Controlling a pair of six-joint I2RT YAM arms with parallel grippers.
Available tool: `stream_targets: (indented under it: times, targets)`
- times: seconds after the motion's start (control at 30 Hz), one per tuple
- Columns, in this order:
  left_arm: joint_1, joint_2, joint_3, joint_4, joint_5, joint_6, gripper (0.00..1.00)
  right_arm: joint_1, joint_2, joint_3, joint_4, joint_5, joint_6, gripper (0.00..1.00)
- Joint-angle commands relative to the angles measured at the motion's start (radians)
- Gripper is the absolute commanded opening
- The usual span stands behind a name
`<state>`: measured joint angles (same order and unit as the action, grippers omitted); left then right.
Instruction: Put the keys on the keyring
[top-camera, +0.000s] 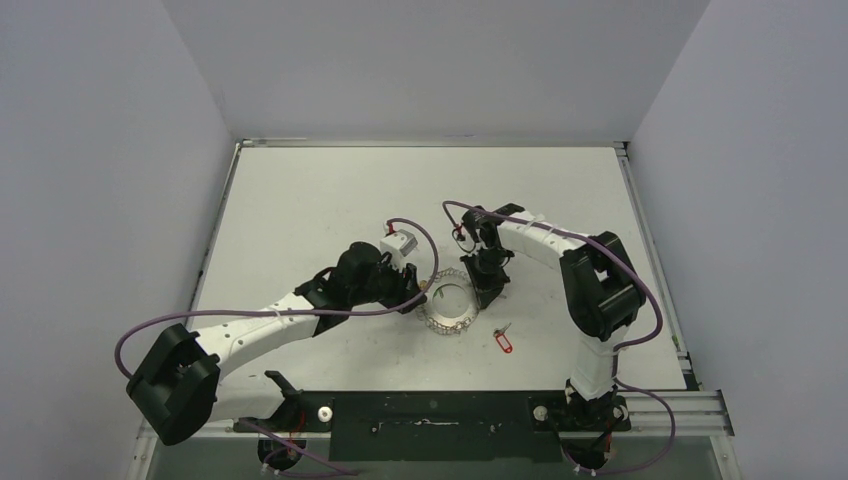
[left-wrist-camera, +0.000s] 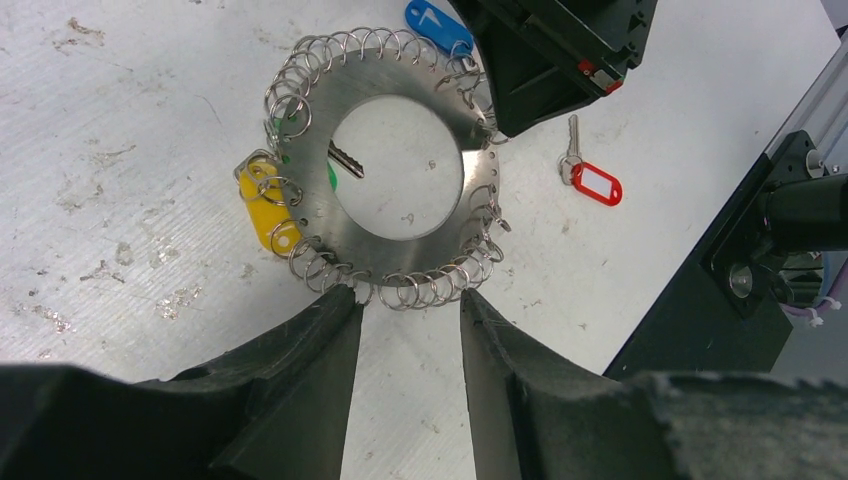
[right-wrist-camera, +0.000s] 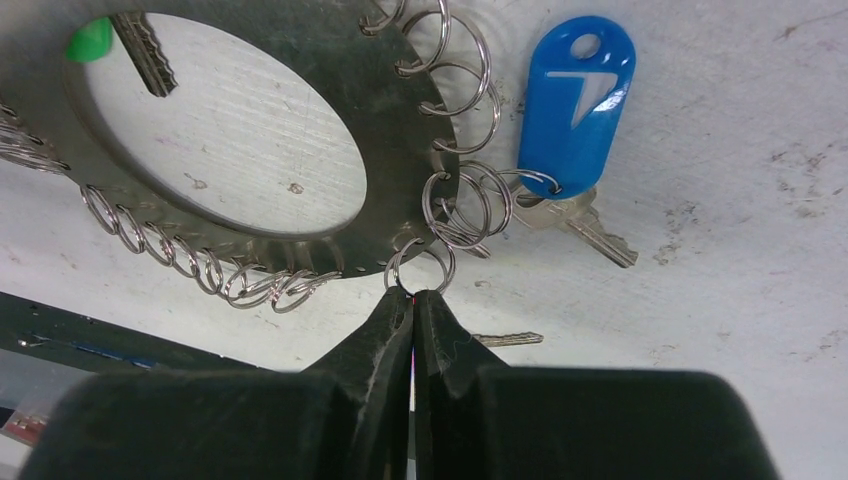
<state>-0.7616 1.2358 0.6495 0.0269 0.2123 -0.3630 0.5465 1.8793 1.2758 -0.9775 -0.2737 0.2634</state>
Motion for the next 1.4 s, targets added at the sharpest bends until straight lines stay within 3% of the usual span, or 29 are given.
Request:
stream_targets:
  times: [0.0,0.37,0.53,0.63,0.83,1.03,1.2,1.37]
  targets:
    - [-0.008,-0.02,0.002,0.075,0.003,0.002,0.39,0.015,-0.005,0.026,0.012,-0.019,0.008,0.0]
    - [-0.043,0.071,0.024,0.165,0.086,0.024,0.39,0.042,-0.017,0.039,0.084,-0.182,0.079,0.0]
    - [-0.071,0.177,0.096,0.165,0.128,0.031,0.39,0.043,-0.032,0.024,0.093,-0.17,0.097,0.0]
    - [-0.093,0.238,0.162,0.14,0.133,0.013,0.39,0.033,-0.068,0.02,0.082,-0.147,0.097,0.09]
    - [-0.152,0.388,0.333,0.024,0.135,0.001,0.4,-0.053,-0.142,-0.03,0.098,-0.149,0.12,0.21]
    - [-0.192,0.513,0.51,-0.193,0.114,0.013,0.4,-0.181,-0.194,-0.087,0.067,-0.133,0.104,0.27]
    - [-0.201,0.548,0.549,-0.31,0.07,0.002,0.41,-0.274,-0.224,-0.159,0.075,-0.114,0.129,0.33]
    - [-0.202,0.572,0.548,-0.324,0.082,-0.015,0.42,-0.323,-0.233,-0.201,0.087,-0.119,0.134,0.34]
